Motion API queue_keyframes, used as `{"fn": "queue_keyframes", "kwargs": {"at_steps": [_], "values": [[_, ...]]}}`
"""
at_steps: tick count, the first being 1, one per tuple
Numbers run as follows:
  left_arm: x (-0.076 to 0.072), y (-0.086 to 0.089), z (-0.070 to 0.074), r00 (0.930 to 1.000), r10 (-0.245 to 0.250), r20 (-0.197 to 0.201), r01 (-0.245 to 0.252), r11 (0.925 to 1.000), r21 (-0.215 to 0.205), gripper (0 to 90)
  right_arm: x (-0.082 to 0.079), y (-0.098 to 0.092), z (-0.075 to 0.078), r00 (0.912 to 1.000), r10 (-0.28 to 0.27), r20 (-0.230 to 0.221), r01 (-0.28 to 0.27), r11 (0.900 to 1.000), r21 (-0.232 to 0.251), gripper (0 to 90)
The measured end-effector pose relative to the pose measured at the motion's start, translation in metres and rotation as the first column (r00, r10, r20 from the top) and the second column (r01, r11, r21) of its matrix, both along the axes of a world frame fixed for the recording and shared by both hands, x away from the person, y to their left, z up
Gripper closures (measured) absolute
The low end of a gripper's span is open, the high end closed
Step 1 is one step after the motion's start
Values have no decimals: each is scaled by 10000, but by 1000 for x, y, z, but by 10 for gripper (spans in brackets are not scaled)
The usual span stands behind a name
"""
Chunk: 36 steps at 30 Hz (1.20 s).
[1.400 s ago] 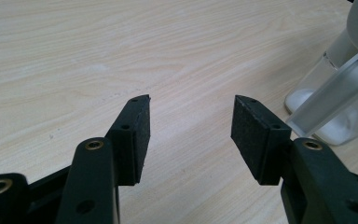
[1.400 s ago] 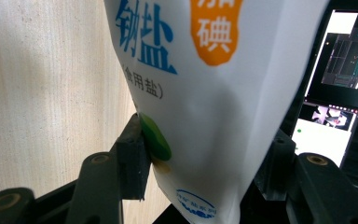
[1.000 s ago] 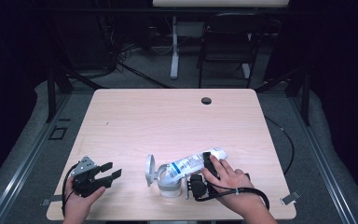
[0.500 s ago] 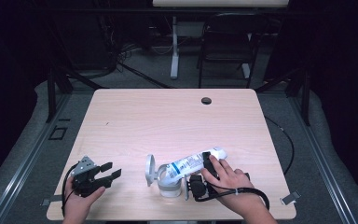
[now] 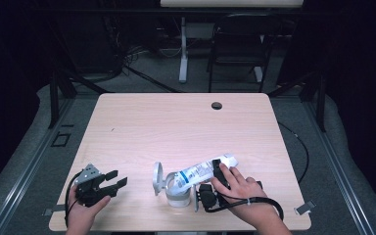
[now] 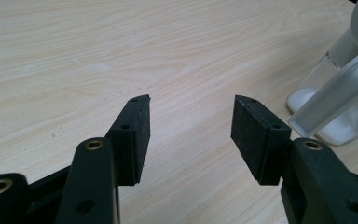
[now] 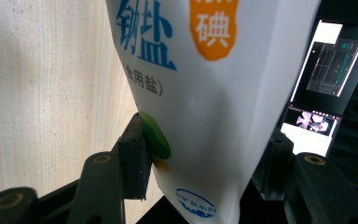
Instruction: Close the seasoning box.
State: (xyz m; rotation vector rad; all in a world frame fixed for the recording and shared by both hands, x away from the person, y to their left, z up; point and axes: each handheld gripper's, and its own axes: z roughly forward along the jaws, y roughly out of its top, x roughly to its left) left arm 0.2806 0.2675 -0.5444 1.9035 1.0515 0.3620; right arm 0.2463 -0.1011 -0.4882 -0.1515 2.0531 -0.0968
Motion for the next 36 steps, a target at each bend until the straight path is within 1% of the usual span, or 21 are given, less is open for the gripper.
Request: {"fn": "queue_keyframes", "kwargs": {"at_steps": [4, 5, 9, 11, 12, 16, 17, 22, 23, 24, 26, 27, 30, 36], "values": [[0, 0, 0, 10000, -6, -5, 6, 10000, 8, 478, 0, 0, -1, 10000, 30, 55, -30, 10000, -19, 478], [0, 0, 0, 10000, -18, 0, 18, 10000, 30, 478, -1, 0, 1, 9999, -2, 105, 4, 9999, -157, 479], [0, 0, -1, 10000, -20, -8, 20, 10000, 32, 478, -1, 1, 0, 9999, 36, 145, -33, 9998, -207, 479], [0, 0, 0, 10000, -20, -7, 20, 10000, 37, 479, 0, 0, 0, 9999, 86, 121, -84, 9999, -100, 479], [0, 0, 0, 10000, -19, -4, 19, 10000, 35, 478, -1, 1, 1, 9999, 40, 139, -37, 9998, -210, 479], [0, 0, -1, 10000, -15, -10, 15, 10000, 41, 478, -1, 0, 0, 9999, 29, 117, -27, 9999, -165, 480], [0, 0, -1, 10000, -10, -8, 10, 10000, 45, 479, 0, 0, -1, 9999, 89, 62, -89, 10000, 12, 480], [0, 0, -1, 10000, 4, -23, -4, 10000, 22, 478, 0, 0, -2, 9999, 93, 91, -92, 9999, -44, 481], [0, -1, -1, 10000, 6, -29, -6, 10000, 23, 478, -1, 0, -1, 9999, 70, 150, -67, 9998, -184, 481], [0, -1, -1, 10000, 8, -27, -8, 10000, 30, 479, -1, 0, -1, 9999, 70, 145, -67, 9998, -190, 481], [0, 0, -2, 10000, 12, -30, -12, 10000, 28, 479, 0, 0, -2, 9999, 111, 106, -111, 9999, -73, 481], [0, 0, -2, 10000, 16, -37, -16, 10000, 31, 478, -1, 0, -1, 9999, 70, 144, -67, 9998, -198, 481], [0, 0, -1, 10000, 25, -32, -25, 10000, 20, 479, 0, 0, -2, 9999, 136, 100, -136, 9999, -37, 482], [0, 0, -1, 10000, 13, -8, -13, 10000, 23, 478, 0, 0, -2, 9999, 114, 112, -113, 9999, -89, 482]]}}
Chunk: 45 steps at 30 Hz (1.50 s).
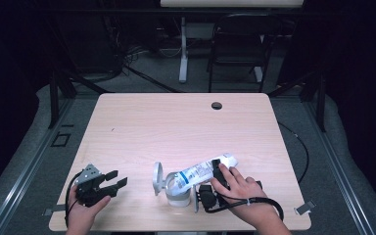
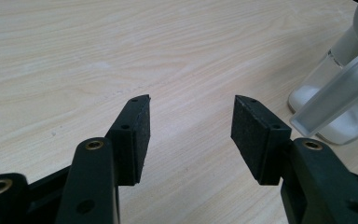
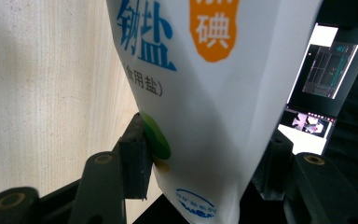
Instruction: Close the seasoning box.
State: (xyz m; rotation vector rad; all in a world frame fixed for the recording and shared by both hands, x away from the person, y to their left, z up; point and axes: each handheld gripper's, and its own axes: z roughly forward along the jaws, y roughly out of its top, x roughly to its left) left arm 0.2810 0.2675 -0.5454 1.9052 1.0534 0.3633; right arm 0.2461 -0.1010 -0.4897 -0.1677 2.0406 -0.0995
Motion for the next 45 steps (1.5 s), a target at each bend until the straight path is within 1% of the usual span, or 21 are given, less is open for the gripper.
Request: {"fn": "queue_keyframes", "kwargs": {"at_steps": [19, 20, 25, 27, 28, 45], "values": [[0, 0, 0, 10000, 9, 9, -9, 10000, -31, 479, 0, 1, 0, 9999, 75, 72, -74, 9999, -131, 482], [0, 0, 0, 10000, 11, 9, -11, 10000, -30, 478, -1, 1, 1, 9999, 45, 110, -43, 9997, -245, 483], [0, 1, 0, 10000, 34, 14, -34, 10000, -49, 479, -1, 2, 1, 9999, 69, 128, -65, 9996, -280, 483], [0, 1, 0, 10000, 8, -57, -8, 10000, 34, 479, -1, 2, 2, 9999, 86, 145, -81, 9995, -310, 483], [0, 2, 1, 10000, 4, -71, -3, 10000, 40, 479, 0, 1, 1, 9998, 134, 132, -131, 9997, -225, 484], [0, 2, 0, 10000, -1, -79, 1, 10000, 40, 479, 0, 2, 1, 9998, 171, 94, -169, 9995, -282, 488]]}}
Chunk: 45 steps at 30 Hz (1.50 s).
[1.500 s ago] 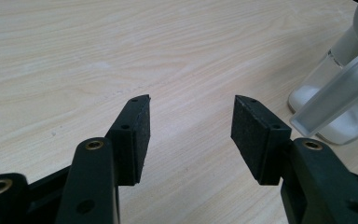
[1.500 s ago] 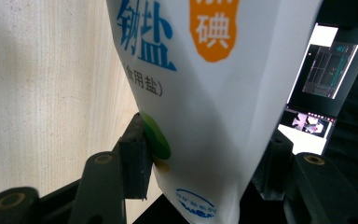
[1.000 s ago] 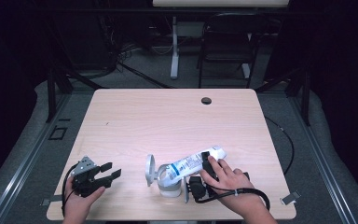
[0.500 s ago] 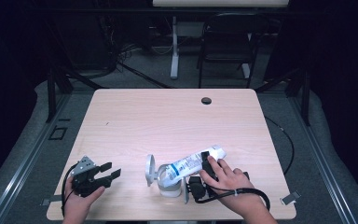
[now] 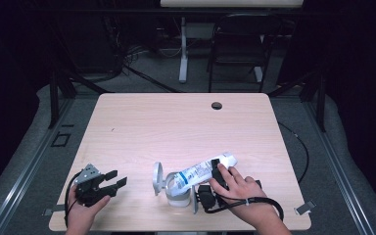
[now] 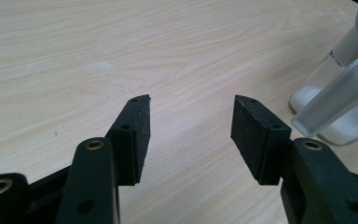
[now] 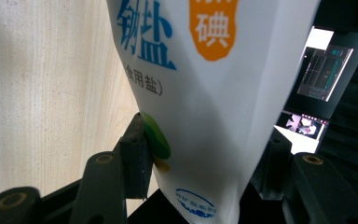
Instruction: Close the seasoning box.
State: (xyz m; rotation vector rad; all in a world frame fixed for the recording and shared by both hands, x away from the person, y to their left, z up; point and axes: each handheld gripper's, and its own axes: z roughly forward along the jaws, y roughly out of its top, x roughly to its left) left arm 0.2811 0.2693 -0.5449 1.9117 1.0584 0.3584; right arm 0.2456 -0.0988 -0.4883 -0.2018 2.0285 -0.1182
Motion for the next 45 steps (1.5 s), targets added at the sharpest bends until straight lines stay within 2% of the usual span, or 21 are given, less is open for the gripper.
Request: {"fn": "queue_keyframes", "kwargs": {"at_steps": [22, 26, 31, 33, 45], "values": [[0, 0, -1, 10000, 9, -25, -9, 10000, 34, 479, -3, 1, -1, 9991, 101, 412, -88, 9995, -307, 495], [1, 0, -2, 10000, -8, -37, 8, 10000, 54, 479, -3, 0, -3, 9990, 142, 426, -136, 9998, -150, 497], [1, 0, -3, 10000, 35, -32, -35, 10000, -4, 479, -4, 0, -2, 9985, 133, 540, -119, 9996, -263, 498], [1, -1, -3, 10000, 68, 21, -67, 10000, -63, 479, -4, 0, -4, 9982, 203, 566, -195, 9997, -143, 499], [1, 0, -2, 10000, 27, -54, -27, 10000, 31, 479, -5, 0, -4, 9965, 343, 758, -329, 9993, -192, 508]]}}
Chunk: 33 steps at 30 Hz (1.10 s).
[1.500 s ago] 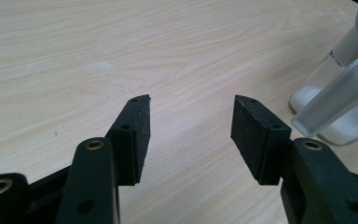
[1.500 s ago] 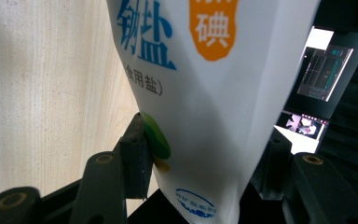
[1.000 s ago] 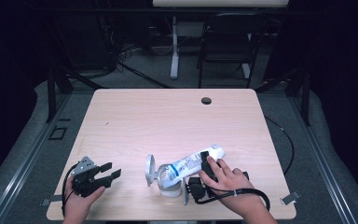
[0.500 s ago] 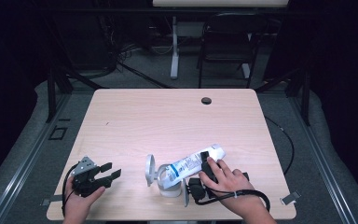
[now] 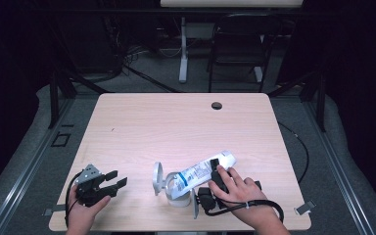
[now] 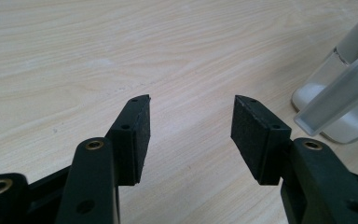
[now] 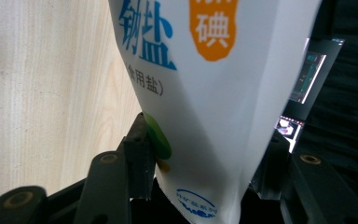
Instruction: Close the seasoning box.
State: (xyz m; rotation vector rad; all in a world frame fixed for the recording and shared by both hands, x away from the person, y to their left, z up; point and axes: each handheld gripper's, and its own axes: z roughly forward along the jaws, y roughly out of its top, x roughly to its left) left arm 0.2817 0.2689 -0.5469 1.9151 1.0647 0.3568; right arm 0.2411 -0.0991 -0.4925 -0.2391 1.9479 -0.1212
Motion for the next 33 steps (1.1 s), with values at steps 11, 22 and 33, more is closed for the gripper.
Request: {"fn": "queue_keyframes", "kwargs": {"at_steps": [11, 22, 33], "values": [[0, 0, 0, 10000, -19, 26, 19, 10000, 23, 479, -2, 0, -2, 9999, -12, 173, 14, 9999, -123, 531], [0, 0, 0, 10000, 5, 9, -5, 10000, 20, 479, -3, 0, -3, 9996, 79, 276, -75, 9999, -128, 540], [0, 0, 0, 10000, -21, 12, 21, 10000, 36, 479, -4, 0, -4, 9987, 180, 487, -167, 9995, -275, 554]]}}
